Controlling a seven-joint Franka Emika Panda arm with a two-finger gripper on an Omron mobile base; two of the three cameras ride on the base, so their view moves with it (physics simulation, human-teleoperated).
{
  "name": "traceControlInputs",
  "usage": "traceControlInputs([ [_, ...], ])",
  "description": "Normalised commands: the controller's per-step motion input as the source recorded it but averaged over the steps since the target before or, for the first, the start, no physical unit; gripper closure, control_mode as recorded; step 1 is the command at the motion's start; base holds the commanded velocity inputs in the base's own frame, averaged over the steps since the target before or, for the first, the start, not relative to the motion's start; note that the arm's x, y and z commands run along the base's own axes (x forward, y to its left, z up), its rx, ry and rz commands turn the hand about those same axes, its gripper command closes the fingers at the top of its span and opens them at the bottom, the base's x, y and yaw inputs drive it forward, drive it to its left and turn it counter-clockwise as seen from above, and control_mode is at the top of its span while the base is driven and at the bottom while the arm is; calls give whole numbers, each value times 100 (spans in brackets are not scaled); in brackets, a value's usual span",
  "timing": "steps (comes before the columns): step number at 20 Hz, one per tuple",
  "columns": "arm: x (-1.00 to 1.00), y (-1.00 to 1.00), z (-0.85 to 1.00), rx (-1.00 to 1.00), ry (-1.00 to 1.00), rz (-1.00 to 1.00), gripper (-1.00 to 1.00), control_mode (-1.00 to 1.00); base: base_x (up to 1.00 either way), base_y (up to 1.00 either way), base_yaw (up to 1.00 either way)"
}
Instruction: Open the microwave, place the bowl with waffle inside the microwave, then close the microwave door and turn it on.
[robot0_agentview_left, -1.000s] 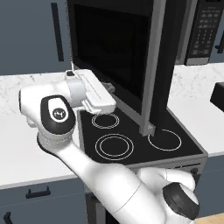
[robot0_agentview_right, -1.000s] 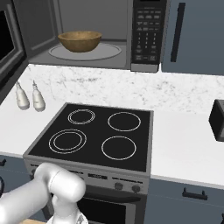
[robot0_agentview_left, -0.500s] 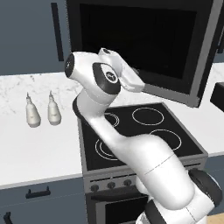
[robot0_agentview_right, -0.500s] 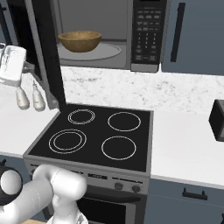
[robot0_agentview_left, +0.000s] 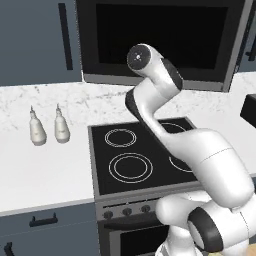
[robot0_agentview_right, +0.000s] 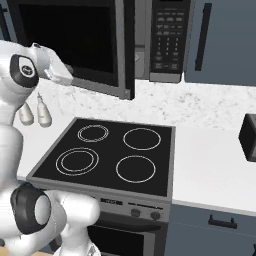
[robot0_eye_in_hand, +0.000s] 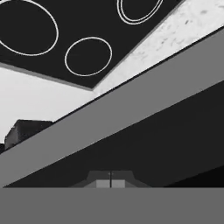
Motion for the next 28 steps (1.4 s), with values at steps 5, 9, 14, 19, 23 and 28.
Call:
traceControlInputs([
  [5,100,-38,1,14,-2,61,100,-100,0,0,0],
  [9,98,-19,-4,11,0,56,100,-100,0,0,0],
  [14,63,-1,-2,15,-5,22,100,-100,0,0,0],
  [19,15,1,0,20,-20,2,100,-100,0,0,0],
  [23,-59,-76,22,6,-4,-9,100,-100,0,0,0],
  [28,-78,-99,2,15,-1,-11,100,-100,0,0,0],
])
